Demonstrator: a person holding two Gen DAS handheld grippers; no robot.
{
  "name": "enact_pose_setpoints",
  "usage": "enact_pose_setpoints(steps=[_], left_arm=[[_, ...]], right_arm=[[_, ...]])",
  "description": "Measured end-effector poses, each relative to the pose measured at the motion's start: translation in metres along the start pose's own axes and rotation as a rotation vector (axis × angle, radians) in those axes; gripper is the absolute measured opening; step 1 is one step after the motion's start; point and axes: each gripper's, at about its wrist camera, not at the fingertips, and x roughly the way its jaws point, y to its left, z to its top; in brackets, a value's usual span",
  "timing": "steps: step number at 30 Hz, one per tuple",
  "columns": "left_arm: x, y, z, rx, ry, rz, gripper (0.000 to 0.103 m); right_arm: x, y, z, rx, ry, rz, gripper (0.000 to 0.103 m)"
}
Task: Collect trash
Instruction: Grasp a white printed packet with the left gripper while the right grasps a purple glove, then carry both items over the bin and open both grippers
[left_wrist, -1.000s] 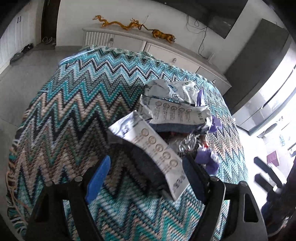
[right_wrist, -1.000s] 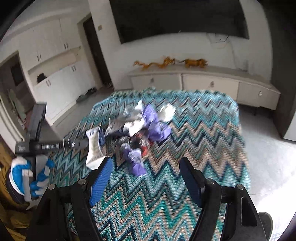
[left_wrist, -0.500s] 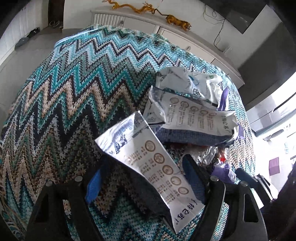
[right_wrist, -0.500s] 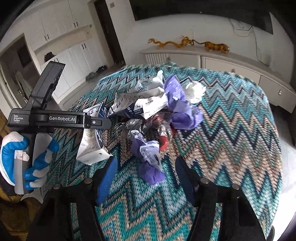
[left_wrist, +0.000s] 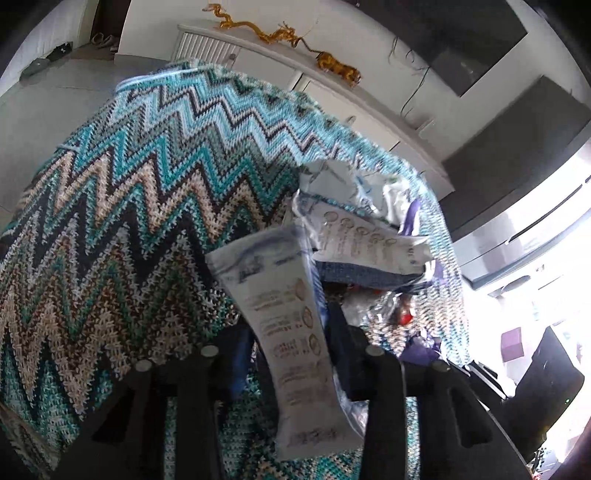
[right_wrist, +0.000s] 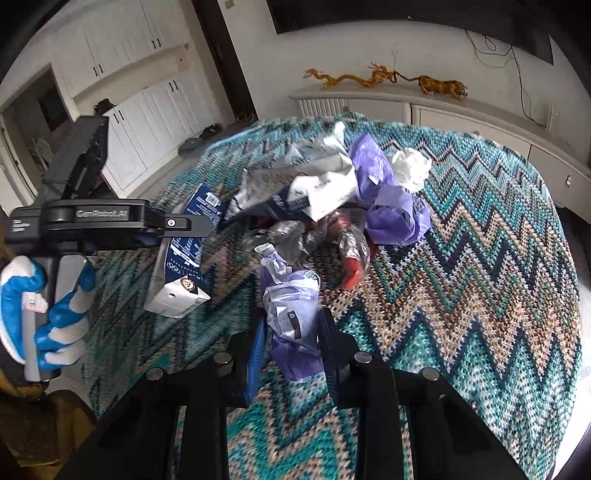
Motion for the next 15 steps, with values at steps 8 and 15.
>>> enact_pose_setpoints(steps=[8,15], left_arm=[[-0.035,-0.003,0.0,0.019,-0.081,-0.068,0.035],[-0.061,-0.038,0.007,0.097,-0.131,-0.149,0.035]], right_arm=[[-0.045,0.0,-0.008,0.039,-0.105,-0.011,0.026],[-0.1,-0.031,-0.024,0.144,-0.232,-0.094,0.026]])
